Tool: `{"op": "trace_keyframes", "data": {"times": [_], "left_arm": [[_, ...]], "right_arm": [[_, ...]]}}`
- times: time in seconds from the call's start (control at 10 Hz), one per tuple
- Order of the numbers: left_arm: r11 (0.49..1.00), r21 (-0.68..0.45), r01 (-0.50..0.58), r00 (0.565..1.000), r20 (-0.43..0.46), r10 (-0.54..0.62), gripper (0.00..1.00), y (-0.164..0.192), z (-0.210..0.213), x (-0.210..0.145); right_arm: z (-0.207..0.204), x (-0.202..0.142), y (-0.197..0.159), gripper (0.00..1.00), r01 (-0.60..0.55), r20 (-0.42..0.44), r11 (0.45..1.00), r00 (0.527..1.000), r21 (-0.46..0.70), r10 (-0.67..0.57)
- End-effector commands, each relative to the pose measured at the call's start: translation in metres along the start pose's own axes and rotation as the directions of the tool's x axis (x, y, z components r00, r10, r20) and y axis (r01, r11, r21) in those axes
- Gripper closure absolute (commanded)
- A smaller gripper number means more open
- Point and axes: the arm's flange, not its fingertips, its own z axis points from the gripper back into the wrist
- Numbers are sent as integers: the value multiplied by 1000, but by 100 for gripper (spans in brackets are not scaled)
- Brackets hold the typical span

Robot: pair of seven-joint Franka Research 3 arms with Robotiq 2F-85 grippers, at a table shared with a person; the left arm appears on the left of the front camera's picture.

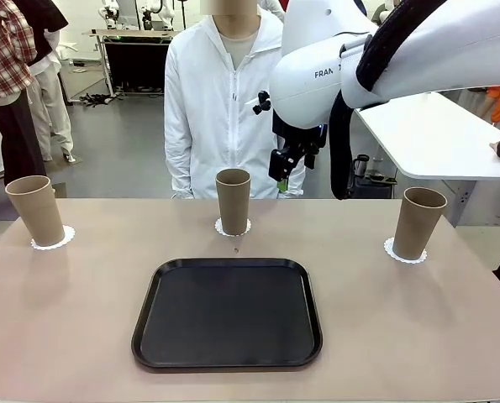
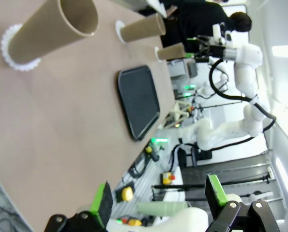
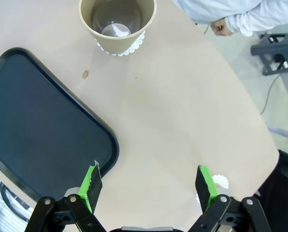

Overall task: Place coasters on the table and set cups on them.
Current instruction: Take one Reusable plastic cup from the Flat Tray and place it on a coaster set by the human.

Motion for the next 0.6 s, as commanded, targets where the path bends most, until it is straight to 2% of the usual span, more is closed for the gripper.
{"op": "trace_keyframes", "data": {"times": [0.0,0.4,0.5], "left_arm": [[1000,5,-10,1000,7,10,0,-3,1,0],[1000,5,-10,1000,7,10,0,-3,1,0],[1000,5,-10,1000,7,10,0,-3,1,0]], "right_arm": [[0,-4,0,0,4,7,1000,1000,-3,-4],[0,0,0,0,-1,0,1000,1000,0,1],[20,-29,0,0,67,50,997,996,44,-69]]}}
